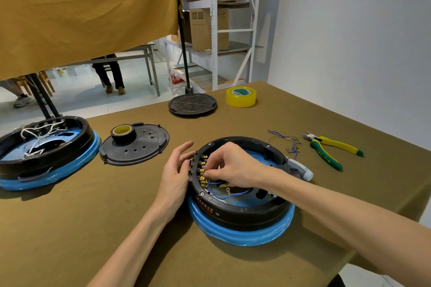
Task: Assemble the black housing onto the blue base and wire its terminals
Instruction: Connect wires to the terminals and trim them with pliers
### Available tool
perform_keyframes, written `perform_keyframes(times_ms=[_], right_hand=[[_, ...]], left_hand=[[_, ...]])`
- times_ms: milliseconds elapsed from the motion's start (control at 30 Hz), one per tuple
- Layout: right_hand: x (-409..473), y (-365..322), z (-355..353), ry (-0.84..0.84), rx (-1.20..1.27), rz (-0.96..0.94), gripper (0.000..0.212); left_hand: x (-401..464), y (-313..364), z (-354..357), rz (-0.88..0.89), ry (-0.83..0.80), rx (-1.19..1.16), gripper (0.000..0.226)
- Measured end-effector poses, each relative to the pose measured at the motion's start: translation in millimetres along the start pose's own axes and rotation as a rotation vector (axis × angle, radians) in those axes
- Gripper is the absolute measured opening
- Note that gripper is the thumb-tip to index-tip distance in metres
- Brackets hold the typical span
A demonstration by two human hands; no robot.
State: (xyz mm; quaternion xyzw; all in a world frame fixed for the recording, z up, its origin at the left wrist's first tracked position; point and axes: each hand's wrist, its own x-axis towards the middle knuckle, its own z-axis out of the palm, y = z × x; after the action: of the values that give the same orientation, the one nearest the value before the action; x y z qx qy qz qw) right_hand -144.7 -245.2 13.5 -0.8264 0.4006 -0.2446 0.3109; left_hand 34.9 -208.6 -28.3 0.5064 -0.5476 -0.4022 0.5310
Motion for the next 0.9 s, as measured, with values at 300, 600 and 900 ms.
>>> perform_keyframes(times_ms=[300, 600, 900], right_hand=[[0.6, 2.2, 3.0, 0.02, -0.017, -0.004, 0.008], [-13.3, -10.7, -6.9, 0.078, -0.159, 0.033, 0.014], [-26.4, 61.8, -95.2, 0.54, -0.484, 0.435, 0.021]], left_hand=[[0.6, 1.2, 0.3, 0.008, -0.012, -0.024, 0.045], [-4.2, 5.7, 9.1, -0.028, 0.155, -0.027, 0.034], [11.0, 19.9, 13.6, -0.067, 0.032, 0.15, 0.032]])
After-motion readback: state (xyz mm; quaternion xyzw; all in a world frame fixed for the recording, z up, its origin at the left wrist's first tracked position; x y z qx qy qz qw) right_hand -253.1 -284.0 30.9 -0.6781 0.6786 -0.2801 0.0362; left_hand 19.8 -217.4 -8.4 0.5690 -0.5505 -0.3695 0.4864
